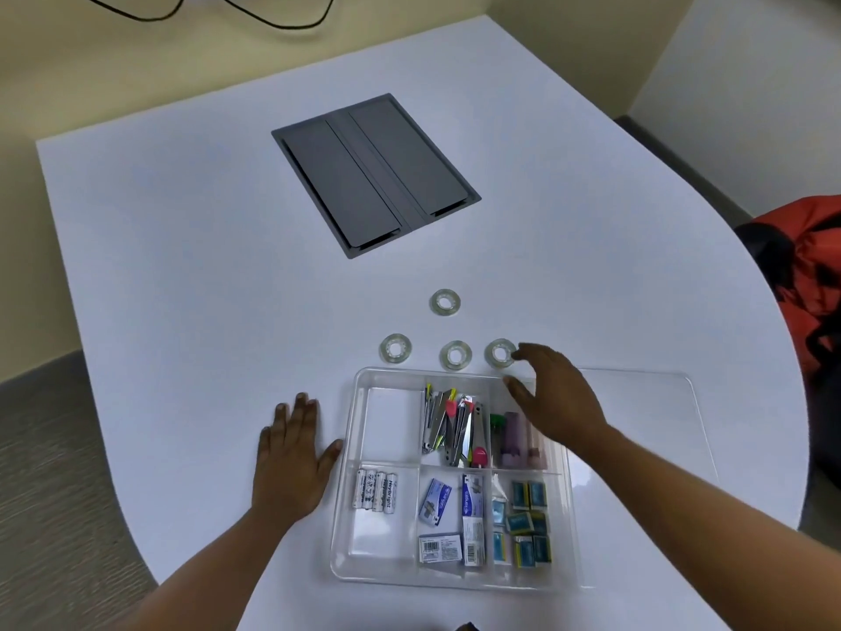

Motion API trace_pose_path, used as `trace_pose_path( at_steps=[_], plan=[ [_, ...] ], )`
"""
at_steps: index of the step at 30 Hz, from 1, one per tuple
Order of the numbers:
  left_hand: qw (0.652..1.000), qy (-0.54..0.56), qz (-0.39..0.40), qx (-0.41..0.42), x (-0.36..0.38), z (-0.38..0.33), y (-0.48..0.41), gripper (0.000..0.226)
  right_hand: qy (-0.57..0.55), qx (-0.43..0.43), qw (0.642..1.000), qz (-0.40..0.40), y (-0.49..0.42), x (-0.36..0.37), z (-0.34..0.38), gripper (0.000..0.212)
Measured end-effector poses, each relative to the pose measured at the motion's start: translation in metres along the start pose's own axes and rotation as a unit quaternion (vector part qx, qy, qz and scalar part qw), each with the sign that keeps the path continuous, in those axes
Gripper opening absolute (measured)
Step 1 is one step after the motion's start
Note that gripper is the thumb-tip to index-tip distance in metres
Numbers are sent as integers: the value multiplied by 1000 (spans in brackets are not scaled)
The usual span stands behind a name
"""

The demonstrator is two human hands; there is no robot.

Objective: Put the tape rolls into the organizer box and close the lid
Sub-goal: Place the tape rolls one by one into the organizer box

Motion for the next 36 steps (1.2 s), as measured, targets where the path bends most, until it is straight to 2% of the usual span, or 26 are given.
trace_pose_path(
  at_steps=[5,8,13,17,22,24,26,28,30,33,36],
  plan=[
    [996,-50,74,-22,34,3,-5,114,8,36,997,70,-46,12,-8,37],
    [994,-46,99,-27,42,6,-7,111,41,61,991,110,-63,22,-19,46],
    [991,-36,127,-21,46,7,-11,108,90,51,981,166,-76,44,-23,60],
    [989,-32,144,-25,48,5,-9,108,95,98,978,157,-79,54,-35,69],
    [989,-32,143,-24,44,3,-8,106,125,99,978,133,-82,55,-36,56],
    [990,-25,140,-25,43,2,-7,107,101,102,984,103,-85,45,-29,56],
    [990,-25,137,-24,41,0,-6,106,29,100,993,56,-86,31,-10,56],
    [991,-21,133,-24,39,-1,-6,105,-38,76,996,32,-80,22,20,54],
    [991,-26,130,-25,39,0,-6,103,-60,18,997,40,-65,23,57,42],
    [991,-28,126,-29,40,2,-6,98,-58,-75,990,103,-32,44,105,25],
    [992,-27,120,-33,41,5,-7,88,18,-153,971,186,-4,81,133,24]
  ],
)
Point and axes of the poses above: each hand's wrist, its own y-axis away from the middle knuckle, its own x-axis out of the palm, z = x × y, the point moved 10 cm from there along -y, towards the middle knuckle, and after that the axes turned 4 degrees about -z, right-handed, at the moved point
